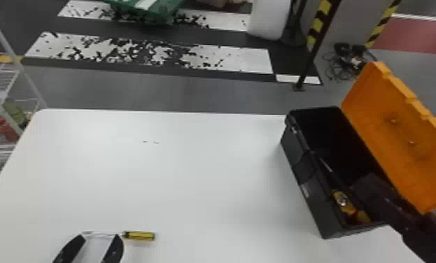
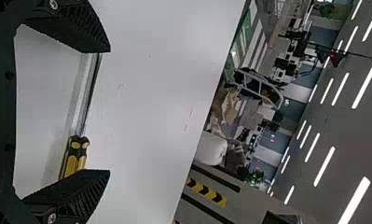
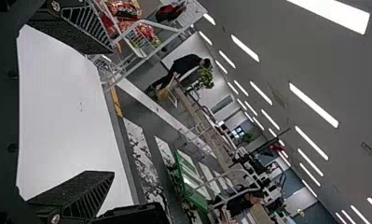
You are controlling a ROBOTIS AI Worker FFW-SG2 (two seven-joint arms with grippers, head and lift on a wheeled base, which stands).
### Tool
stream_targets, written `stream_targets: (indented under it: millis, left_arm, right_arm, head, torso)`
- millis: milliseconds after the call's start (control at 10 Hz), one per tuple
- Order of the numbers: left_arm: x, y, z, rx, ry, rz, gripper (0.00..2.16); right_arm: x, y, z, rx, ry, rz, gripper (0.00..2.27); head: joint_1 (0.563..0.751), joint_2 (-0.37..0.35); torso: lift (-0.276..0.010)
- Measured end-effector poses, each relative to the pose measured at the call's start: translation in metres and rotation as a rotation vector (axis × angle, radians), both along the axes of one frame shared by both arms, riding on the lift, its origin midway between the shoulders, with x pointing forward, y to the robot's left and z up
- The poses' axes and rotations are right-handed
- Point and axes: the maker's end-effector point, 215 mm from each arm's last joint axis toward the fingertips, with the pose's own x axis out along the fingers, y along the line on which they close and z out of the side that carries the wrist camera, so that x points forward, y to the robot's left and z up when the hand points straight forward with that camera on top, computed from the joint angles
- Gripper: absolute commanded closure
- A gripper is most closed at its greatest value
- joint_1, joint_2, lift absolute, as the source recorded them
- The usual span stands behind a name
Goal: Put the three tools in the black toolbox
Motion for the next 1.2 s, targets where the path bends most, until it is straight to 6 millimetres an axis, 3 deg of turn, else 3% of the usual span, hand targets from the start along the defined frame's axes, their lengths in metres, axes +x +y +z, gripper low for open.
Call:
stream_targets:
  millis: [1200]
  left_arm:
    - [0.058, -0.024, -0.012, 0.006, 0.034, -0.05, 0.08]
  right_arm:
    - [0.004, -0.011, 0.003, -0.026, -0.004, -0.011, 0.08]
  head:
    - [0.695, -0.147]
  torso:
    - [-0.055]
